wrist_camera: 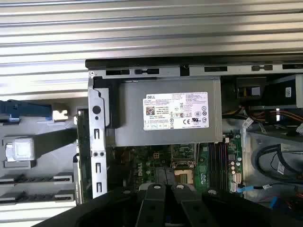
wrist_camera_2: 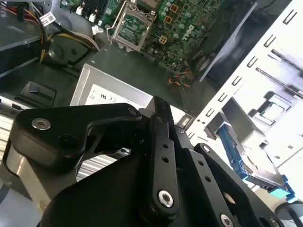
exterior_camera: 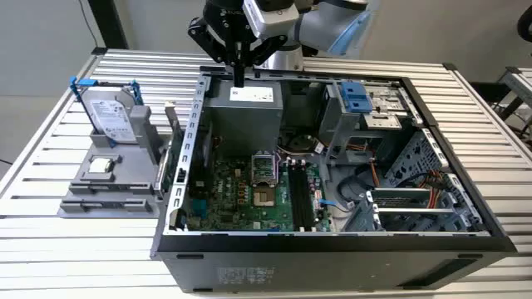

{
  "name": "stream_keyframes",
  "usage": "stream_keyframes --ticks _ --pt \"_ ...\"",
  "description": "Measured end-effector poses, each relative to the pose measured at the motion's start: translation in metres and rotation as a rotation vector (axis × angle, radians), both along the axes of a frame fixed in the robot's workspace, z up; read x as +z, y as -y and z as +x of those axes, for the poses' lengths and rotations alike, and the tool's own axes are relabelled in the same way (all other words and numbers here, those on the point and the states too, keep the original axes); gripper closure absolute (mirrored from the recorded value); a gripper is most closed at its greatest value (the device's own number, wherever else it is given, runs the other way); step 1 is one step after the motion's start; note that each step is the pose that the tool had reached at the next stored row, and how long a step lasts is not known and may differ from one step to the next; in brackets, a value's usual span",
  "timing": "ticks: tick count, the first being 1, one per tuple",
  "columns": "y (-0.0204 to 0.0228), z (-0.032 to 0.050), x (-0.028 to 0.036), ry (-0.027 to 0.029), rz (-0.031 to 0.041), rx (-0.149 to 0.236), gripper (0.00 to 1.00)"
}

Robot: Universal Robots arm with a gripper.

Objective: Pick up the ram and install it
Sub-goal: 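Reach for the ram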

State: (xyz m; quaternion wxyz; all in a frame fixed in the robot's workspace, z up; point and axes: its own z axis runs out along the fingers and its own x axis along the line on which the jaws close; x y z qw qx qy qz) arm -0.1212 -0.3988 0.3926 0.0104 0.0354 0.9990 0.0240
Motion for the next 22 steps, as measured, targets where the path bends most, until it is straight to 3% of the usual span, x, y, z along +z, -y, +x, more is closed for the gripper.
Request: stream_keyframes --ticks 14,22 --pt "0.0000 -0.0024 0.0000 0.0000 0.0000 0.000 1.00" --pt "0.0000 -0.0163 0.0000 0.0000 0.0000 0.000 1.00"
